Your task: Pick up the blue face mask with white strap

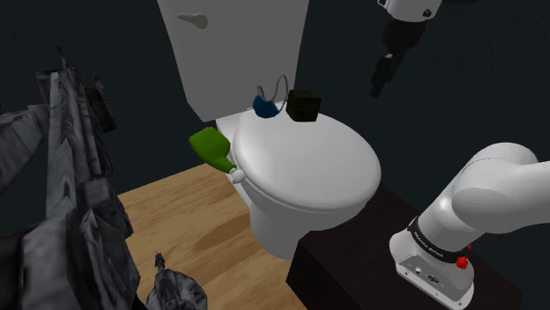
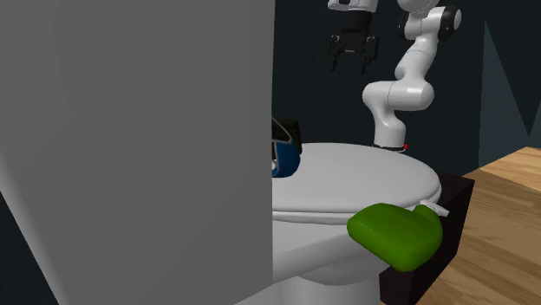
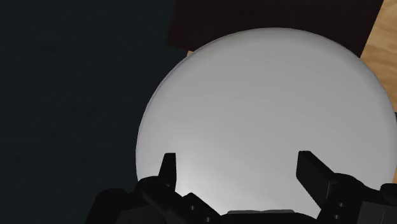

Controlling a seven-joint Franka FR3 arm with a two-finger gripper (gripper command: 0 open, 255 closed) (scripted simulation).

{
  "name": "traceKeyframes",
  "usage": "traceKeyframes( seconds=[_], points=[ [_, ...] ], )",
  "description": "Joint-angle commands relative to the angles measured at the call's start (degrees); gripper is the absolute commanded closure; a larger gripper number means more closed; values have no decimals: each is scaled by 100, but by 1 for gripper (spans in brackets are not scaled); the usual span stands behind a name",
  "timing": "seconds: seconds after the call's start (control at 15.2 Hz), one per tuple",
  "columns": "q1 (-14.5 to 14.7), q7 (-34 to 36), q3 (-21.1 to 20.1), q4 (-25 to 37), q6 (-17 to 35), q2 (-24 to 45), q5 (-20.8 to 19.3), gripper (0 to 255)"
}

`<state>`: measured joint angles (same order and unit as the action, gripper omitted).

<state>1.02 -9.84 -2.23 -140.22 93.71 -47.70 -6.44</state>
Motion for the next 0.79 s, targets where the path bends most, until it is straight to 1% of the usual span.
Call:
traceKeyframes(
  seconds=[0.0, 0.4, 0.73],
  points=[
    [0, 0, 0, 0, 0, 0, 0, 0],
    [115, -245, 122, 651, 698, 1463, 170, 0],
    [223, -493, 190, 1386, 1066, 2667, 362, 0]
  ],
)
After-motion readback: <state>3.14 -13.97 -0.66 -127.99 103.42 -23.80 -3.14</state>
